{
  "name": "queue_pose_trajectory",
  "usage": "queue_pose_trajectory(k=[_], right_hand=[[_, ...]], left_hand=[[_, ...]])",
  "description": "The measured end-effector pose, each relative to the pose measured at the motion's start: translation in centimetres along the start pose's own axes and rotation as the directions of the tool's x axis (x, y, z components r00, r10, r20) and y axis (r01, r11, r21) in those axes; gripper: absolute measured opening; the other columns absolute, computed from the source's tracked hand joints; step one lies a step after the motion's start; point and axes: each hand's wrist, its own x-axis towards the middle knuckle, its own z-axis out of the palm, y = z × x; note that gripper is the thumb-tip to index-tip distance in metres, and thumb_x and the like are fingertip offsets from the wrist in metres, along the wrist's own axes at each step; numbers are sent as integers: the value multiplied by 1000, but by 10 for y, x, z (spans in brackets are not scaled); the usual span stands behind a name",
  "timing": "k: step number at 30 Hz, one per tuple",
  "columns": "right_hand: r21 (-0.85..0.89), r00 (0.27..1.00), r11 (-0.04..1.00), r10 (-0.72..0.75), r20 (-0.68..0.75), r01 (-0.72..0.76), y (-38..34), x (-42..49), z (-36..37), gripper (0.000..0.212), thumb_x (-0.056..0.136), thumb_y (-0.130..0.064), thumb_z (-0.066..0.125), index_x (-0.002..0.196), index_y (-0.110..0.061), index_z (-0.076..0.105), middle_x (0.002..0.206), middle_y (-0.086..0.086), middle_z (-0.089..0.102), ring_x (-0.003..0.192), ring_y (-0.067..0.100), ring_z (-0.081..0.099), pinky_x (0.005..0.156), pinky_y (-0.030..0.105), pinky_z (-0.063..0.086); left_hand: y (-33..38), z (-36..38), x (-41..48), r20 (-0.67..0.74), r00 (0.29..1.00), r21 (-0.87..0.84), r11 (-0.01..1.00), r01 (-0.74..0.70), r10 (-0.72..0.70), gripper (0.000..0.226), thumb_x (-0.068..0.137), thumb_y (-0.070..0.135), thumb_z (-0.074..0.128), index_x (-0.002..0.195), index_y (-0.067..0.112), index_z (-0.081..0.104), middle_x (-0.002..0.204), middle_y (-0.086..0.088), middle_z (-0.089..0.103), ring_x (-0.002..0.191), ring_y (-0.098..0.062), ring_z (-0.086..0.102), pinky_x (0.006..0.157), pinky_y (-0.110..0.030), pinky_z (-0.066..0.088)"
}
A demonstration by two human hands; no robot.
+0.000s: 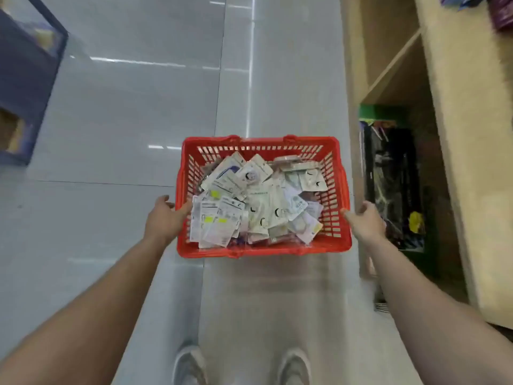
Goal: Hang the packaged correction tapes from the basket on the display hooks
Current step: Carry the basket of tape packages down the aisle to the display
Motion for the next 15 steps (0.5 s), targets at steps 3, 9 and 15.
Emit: queue_pose_trajectory(k=[3, 9, 15], right_hand=[[192, 998, 980, -62, 19, 57, 0, 41, 31, 61, 92, -30, 73, 142, -8, 47, 129, 8, 63, 117, 27, 62, 101, 39, 47], [242, 988, 958, -145, -47, 152, 3, 75, 57, 28, 96, -22, 69, 118, -6, 70, 103, 8, 72, 91, 23, 69, 80, 30, 48], [251, 990, 959, -121, -70, 135, -4, 0, 17, 23, 97, -24, 67, 115, -11, 72, 92, 3, 71, 83, 22, 68, 74, 30, 47]], left_hand=[[-7, 36, 47, -64, 998, -107, 994, -31, 24, 57, 92, 44, 71, 135, 11, 55, 127, -13, 67, 117, -36, 63, 97, -41, 47], [-21, 60, 84, -208, 977, -80, 994, -74, 56, 33, 95, 33, 65, 119, 9, 69, 111, -18, 73, 103, -39, 68, 93, -46, 54], [2, 1, 15, -178, 984, -126, 991, -46, 23, 26, 97, 25, 65, 117, 10, 71, 96, -8, 71, 69, -18, 65, 78, -35, 50]])
